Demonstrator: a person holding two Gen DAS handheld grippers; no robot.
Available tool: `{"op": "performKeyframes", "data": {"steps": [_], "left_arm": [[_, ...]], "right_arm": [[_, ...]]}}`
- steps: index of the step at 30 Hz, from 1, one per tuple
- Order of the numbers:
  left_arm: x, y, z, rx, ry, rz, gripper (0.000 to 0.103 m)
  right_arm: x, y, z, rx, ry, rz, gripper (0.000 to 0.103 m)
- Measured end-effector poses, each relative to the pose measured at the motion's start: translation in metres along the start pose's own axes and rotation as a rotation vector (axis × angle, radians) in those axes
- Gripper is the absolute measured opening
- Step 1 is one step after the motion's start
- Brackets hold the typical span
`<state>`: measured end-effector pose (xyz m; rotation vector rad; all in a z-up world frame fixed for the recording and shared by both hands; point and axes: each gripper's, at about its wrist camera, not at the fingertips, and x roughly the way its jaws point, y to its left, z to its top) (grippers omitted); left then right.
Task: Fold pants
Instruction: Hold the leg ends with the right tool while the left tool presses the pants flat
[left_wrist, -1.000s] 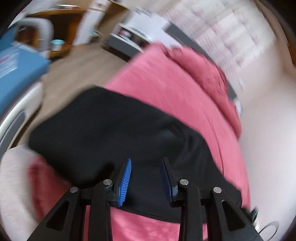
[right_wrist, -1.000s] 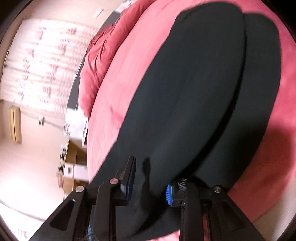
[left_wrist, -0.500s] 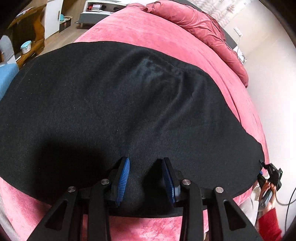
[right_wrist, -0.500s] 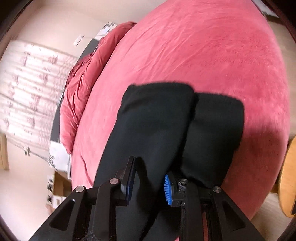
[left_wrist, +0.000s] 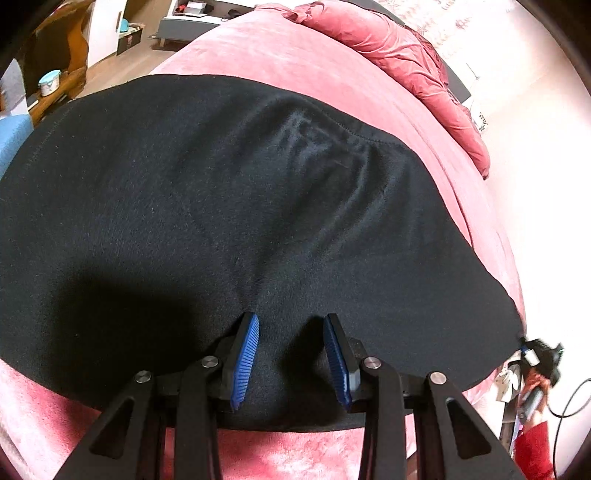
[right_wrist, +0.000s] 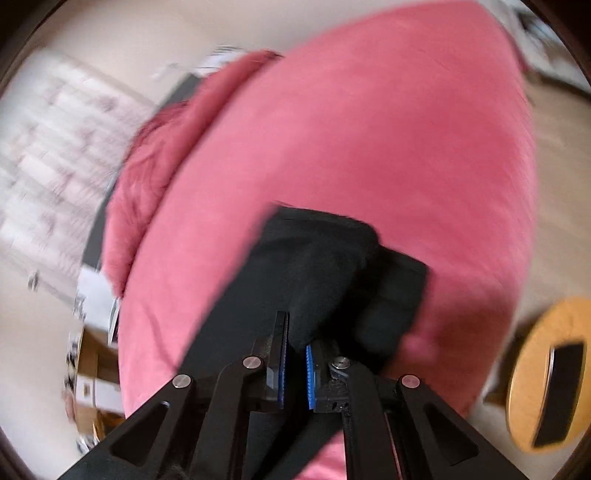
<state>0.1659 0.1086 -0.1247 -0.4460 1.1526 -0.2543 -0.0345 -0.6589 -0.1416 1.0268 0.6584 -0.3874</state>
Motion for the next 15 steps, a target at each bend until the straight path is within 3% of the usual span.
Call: {"op": "performKeyframes", "data": {"steps": [3, 7, 8, 11, 15], "left_arm": [[-0.004, 0.005, -0.001, -0.002, 0.011, -0.011, 0.037], [-0.013, -0.003, -0.009, 0.046, -0.011, 0.013, 0.038], [-0.014, -0.007, -0.012, 0.068, -0.02, 0.016, 0.039], [-0.014, -0.021, -0.021, 0.122, -0.04, 0.005, 0.041], [-0.007, -0.038, -0.029, 0.161, -0.043, 0.007, 0.046]], "right_arm": [[0.012, -0.024, -0.01, 0.063, -0.007, -0.013, 0.007], [0.006, -0.011, -0.016, 0.032, -0.045, -0.024, 0.013], [0.003, -0.009, -0.018, 0.043, -0.046, 0.0, 0.014], [-0.002, -0.007, -0.032, 0.092, -0.009, 0.086, 0.04], [0.006, 0.009, -0.063, 0.096, 0.041, 0.159, 0.041]]}}
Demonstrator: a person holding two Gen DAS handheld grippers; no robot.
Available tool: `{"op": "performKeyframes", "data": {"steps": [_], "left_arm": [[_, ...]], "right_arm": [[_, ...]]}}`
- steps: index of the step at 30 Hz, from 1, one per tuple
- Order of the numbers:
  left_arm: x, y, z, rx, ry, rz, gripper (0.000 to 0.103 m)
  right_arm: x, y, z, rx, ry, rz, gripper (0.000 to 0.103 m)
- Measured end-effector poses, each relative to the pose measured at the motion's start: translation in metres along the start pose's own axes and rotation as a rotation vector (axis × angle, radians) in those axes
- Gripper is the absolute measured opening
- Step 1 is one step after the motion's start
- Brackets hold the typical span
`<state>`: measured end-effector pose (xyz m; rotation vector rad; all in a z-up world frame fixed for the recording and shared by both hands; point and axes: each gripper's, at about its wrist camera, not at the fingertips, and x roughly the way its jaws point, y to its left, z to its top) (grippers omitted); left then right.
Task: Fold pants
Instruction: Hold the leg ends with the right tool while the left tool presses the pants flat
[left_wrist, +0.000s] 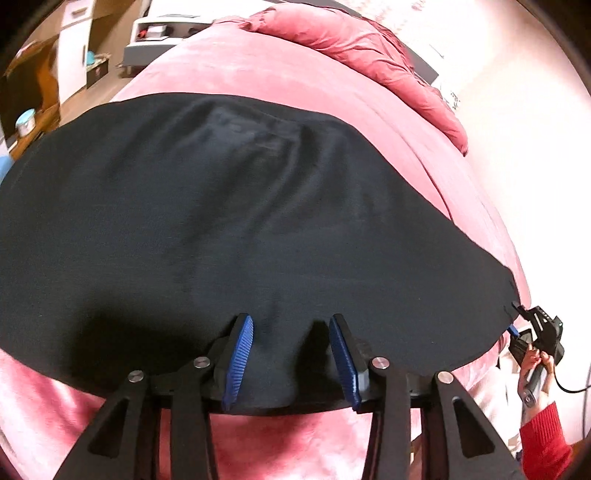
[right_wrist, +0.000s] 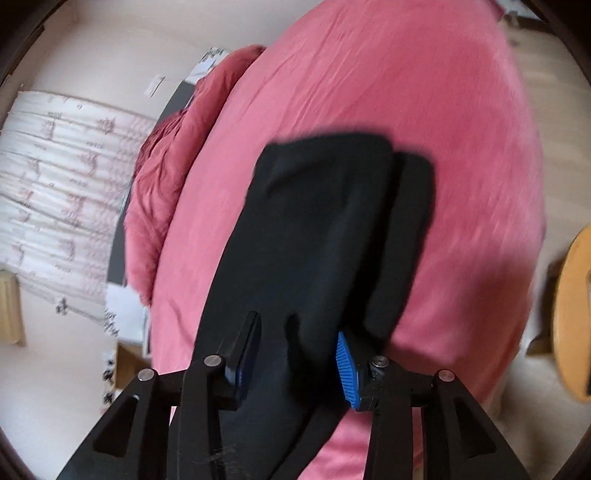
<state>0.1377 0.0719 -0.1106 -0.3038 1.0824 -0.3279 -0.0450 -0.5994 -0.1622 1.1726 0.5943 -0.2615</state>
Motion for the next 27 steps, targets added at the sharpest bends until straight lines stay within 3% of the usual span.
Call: {"op": "performKeyframes", "data": {"steps": [2, 4, 6, 8, 13, 16, 19, 23, 25, 27], "left_arm": [[0.002, -0.009, -0.001, 0.034, 0.001, 0.016, 0.052], [0.003, -0.014, -0.001, 0.058, 0.0, 0.022, 0.055], [0.005, -0.018, -0.002, 0.078, 0.006, 0.038, 0.055], [0.007, -0.022, -0.002, 0.09, 0.011, 0.054, 0.055], [0.001, -0.022, -0.005, 0.066, 0.035, 0.044, 0.055], [0.0, -0.02, -0.009, 0.07, 0.038, 0.052, 0.055], [0.003, -0.024, -0.008, 0.083, 0.044, 0.082, 0.055], [0.006, -0.041, -0.001, 0.1, 0.065, 0.137, 0.055], [0.004, -0.054, 0.004, 0.126, 0.051, 0.115, 0.055], [0.004, -0.065, 0.009, 0.156, 0.04, 0.106, 0.055]], "right_arm": [[0.009, 0.007, -0.019, -0.005, 0.051, 0.087, 0.041], [0.022, 0.015, -0.039, -0.036, 0.109, 0.12, 0.037], [0.032, 0.023, -0.055, -0.101, 0.167, 0.048, 0.008], [0.033, 0.028, -0.064, -0.144, 0.182, -0.017, 0.008], [0.003, 0.047, -0.064, -0.18, 0.134, 0.027, 0.008], [0.014, 0.063, -0.064, -0.262, 0.14, -0.055, 0.008], [0.025, 0.054, -0.071, -0.28, 0.162, -0.15, 0.008], [0.032, 0.051, -0.07, -0.267, 0.168, -0.165, 0.007], [0.034, 0.053, -0.068, -0.279, 0.171, -0.176, 0.008], [0.032, 0.057, -0.067, -0.276, 0.179, -0.169, 0.015]]}}
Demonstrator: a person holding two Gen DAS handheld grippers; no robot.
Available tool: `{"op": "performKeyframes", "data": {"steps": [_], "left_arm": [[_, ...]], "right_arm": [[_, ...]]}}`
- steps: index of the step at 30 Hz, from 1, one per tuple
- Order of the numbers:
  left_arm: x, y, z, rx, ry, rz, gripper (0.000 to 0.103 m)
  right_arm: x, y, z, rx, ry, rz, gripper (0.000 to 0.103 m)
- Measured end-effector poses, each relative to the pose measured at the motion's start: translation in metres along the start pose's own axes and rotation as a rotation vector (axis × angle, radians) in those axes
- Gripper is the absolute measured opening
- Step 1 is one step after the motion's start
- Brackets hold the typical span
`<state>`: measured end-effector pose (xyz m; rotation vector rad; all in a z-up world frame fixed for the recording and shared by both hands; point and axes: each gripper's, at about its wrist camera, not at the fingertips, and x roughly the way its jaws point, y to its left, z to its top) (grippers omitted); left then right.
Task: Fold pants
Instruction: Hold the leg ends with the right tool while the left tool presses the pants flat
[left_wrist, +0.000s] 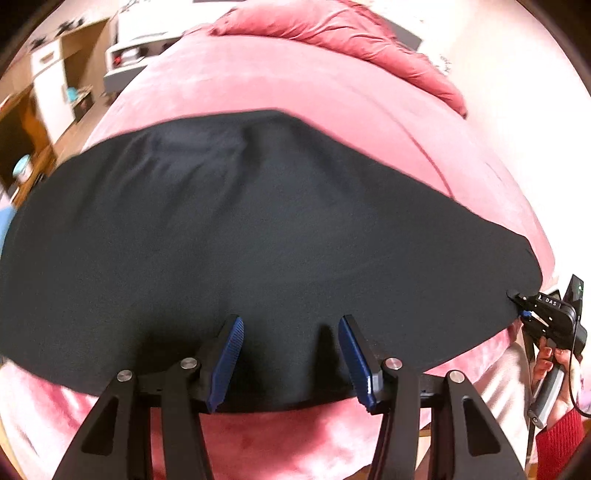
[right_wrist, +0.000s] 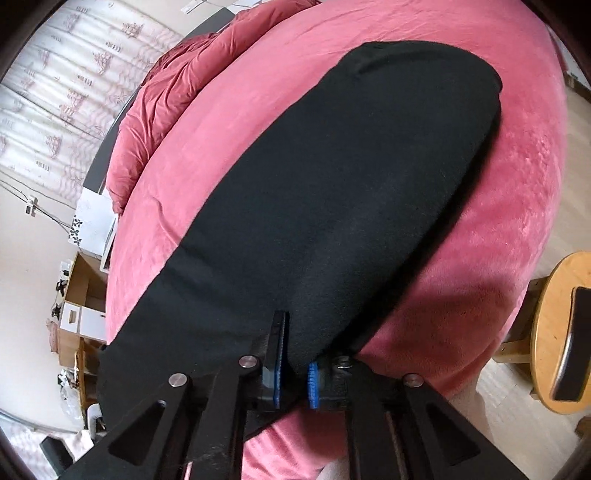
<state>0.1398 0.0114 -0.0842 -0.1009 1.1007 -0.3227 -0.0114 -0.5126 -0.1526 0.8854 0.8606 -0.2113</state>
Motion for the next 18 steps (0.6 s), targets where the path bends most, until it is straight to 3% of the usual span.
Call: {"op": "performKeyframes", "data": {"steps": [7, 18], "left_arm": [[0.017, -0.035, 0.015, 0.082, 0.003, 0.014, 0.055], [0.041, -0.065, 0.003, 0.177, 0.033, 0.096, 0.055]], "right_arm": [[-0.007, -0.006, -0.005, 0.011, 0.011, 0.006, 0.019], [-0.013, -0.013, 0.001, -0.003, -0.023, -0.003, 0.02]]}}
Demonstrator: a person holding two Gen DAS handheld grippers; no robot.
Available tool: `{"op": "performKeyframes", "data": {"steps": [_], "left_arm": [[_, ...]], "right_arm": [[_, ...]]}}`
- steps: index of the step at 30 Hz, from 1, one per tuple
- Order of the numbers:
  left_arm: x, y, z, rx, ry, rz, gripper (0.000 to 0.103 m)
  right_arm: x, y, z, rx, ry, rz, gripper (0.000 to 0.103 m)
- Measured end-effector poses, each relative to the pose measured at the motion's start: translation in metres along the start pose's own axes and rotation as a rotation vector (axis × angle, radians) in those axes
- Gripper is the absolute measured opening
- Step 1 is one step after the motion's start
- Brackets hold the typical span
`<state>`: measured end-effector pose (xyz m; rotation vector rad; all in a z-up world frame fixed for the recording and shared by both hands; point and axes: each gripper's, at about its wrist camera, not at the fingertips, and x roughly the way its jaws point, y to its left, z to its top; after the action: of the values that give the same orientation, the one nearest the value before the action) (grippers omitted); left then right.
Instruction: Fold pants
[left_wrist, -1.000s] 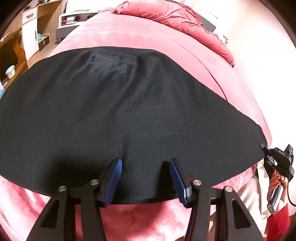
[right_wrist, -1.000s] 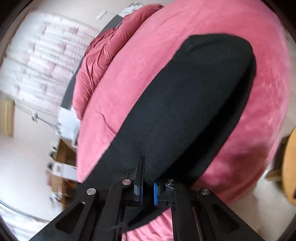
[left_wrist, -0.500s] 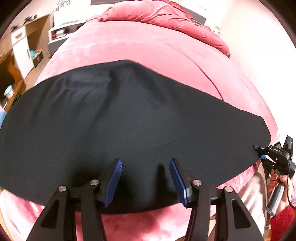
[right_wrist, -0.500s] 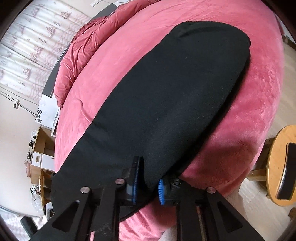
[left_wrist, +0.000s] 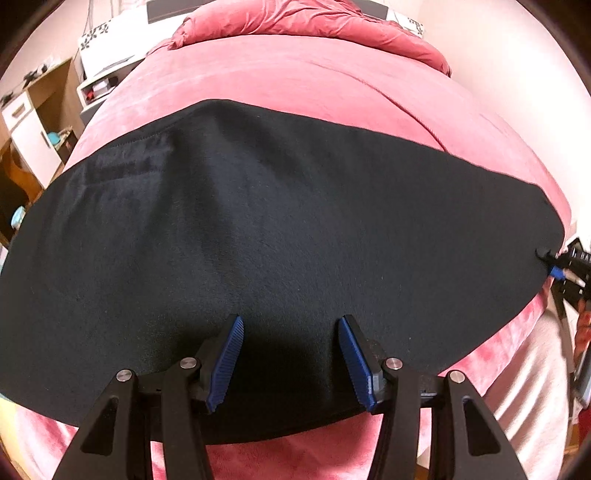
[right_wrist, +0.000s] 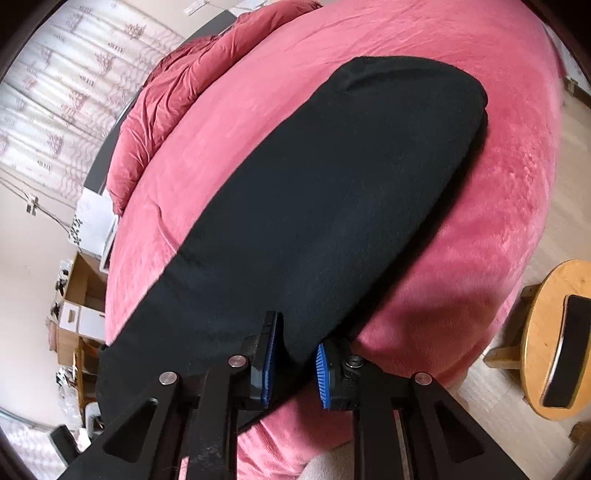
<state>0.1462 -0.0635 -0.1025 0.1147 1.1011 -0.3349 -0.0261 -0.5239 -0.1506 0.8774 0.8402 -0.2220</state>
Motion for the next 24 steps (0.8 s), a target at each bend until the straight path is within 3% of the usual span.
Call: {"op": "performKeyframes", "data": {"steps": [6, 9, 11, 15, 16, 19, 22, 24], "left_arm": [[-0.005, -0.012, -0.02, 0.03, -0.015, -0.004, 0.055], [-0.009, -0.017, -0.031, 0.058, -0.019, -0.007, 0.055], [-0.012, -0.02, -0.034, 0.08, -0.008, -0.015, 0.055], [-0.027, -0.011, -0.023, 0.001, -0.036, -0.168, 0.054], [-0.031, -0.006, -0.015, -0.027, -0.061, -0.183, 0.054], [-0.03, 0.006, 0.013, -0.072, -0.096, -0.136, 0.054], [-0.015, 0.018, 0.03, -0.095, -0.1, -0.051, 0.054], [0.0, 0.026, 0.031, -0.103, -0.074, 0.006, 0.054]], "right_arm": [[-0.012, -0.029, 0.028, 0.135, -0.09, 0.014, 0.032], [-0.021, -0.045, 0.042, 0.183, -0.138, -0.001, 0.031], [-0.024, -0.051, 0.048, 0.179, -0.15, -0.035, 0.022], [-0.036, -0.048, 0.044, 0.168, -0.162, -0.096, 0.023], [-0.04, -0.042, 0.039, 0.146, -0.178, -0.138, 0.025], [-0.052, -0.007, 0.028, 0.014, -0.226, -0.206, 0.026], [-0.051, 0.055, 0.018, -0.205, -0.228, -0.156, 0.026], [-0.032, 0.109, 0.009, -0.362, -0.148, -0.056, 0.027]]}}
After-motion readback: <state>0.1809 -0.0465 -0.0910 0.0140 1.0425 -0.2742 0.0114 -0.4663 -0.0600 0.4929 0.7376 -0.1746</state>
